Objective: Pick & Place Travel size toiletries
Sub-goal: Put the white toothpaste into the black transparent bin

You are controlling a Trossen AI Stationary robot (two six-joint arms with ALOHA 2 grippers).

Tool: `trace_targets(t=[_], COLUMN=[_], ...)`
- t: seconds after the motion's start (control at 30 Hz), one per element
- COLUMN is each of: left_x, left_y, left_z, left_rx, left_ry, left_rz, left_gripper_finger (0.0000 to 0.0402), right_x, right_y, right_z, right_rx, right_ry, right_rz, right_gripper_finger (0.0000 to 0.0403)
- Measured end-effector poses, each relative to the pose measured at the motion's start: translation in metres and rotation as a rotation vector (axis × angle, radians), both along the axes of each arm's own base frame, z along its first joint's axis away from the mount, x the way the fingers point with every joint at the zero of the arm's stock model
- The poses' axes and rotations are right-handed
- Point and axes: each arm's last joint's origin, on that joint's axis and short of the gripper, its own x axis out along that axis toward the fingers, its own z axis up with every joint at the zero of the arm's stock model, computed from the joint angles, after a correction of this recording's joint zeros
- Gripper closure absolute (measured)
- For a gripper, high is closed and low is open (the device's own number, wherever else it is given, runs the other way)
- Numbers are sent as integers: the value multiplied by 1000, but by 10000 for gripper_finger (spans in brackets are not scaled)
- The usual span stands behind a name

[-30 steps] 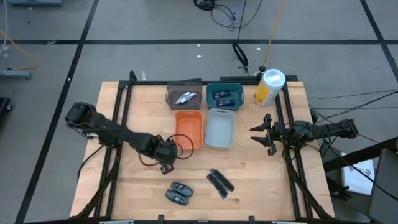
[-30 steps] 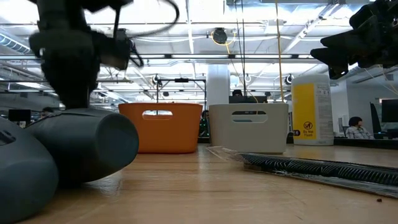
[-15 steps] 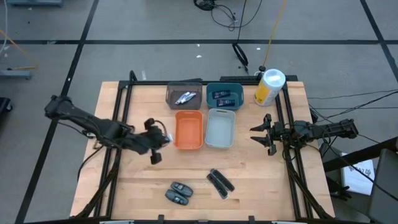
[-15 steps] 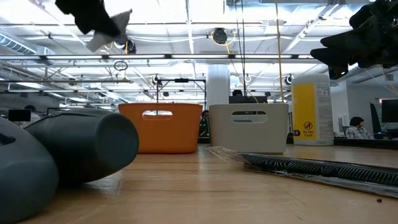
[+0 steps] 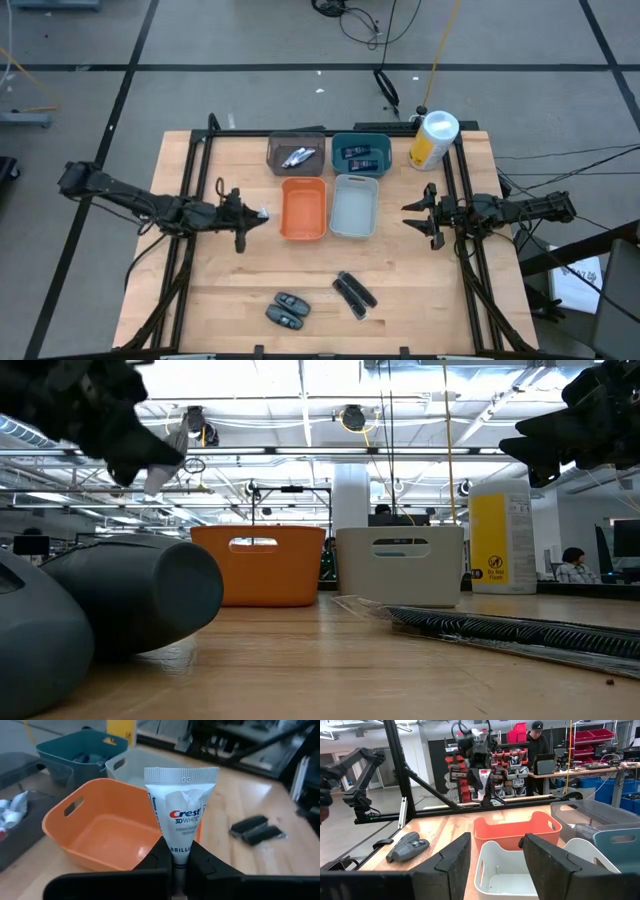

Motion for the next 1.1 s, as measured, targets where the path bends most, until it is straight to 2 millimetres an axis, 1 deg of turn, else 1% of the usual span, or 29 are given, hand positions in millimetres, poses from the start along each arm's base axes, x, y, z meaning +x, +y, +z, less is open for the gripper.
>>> trace_targets(t=[0.1, 0.23, 0.33, 0.43, 0.6, 0.73, 0.8, 0.93, 1.1], left_x=[-6, -13, -16, -17, -20, -25, -28, -35, -45], left_y=[8, 19, 27, 33, 45, 56, 60, 66, 69], left_z=[-15, -26, -30, -28, -24, -21, -20, -18, -19], left_rx=[4, 5, 3, 18, 65, 74, 73, 58, 27], left_ry=[-66, -116, -126, -141, -163, -173, -177, -200, -185], left_rz=[33, 77, 114, 117, 116, 152, 158, 168, 215], left_gripper_finger=[386, 397, 389, 382, 396, 381, 380, 396, 384], right_x=[0, 0, 0, 0, 0, 0, 0, 0, 0], right_y=[0, 0, 0, 0, 0, 0, 0, 0, 0], right_z=[0, 0, 0, 0, 0, -1, -1, -1, -2], right_rx=[0, 1, 2, 2, 2, 1, 1, 1, 0], right_ry=[0, 0, 0, 0, 3, 13, 14, 15, 16], right_rz=[0, 0, 0, 0, 0, 0, 0, 0, 0], right_gripper_finger=[232, 232, 232, 232, 232, 232, 232, 232, 232])
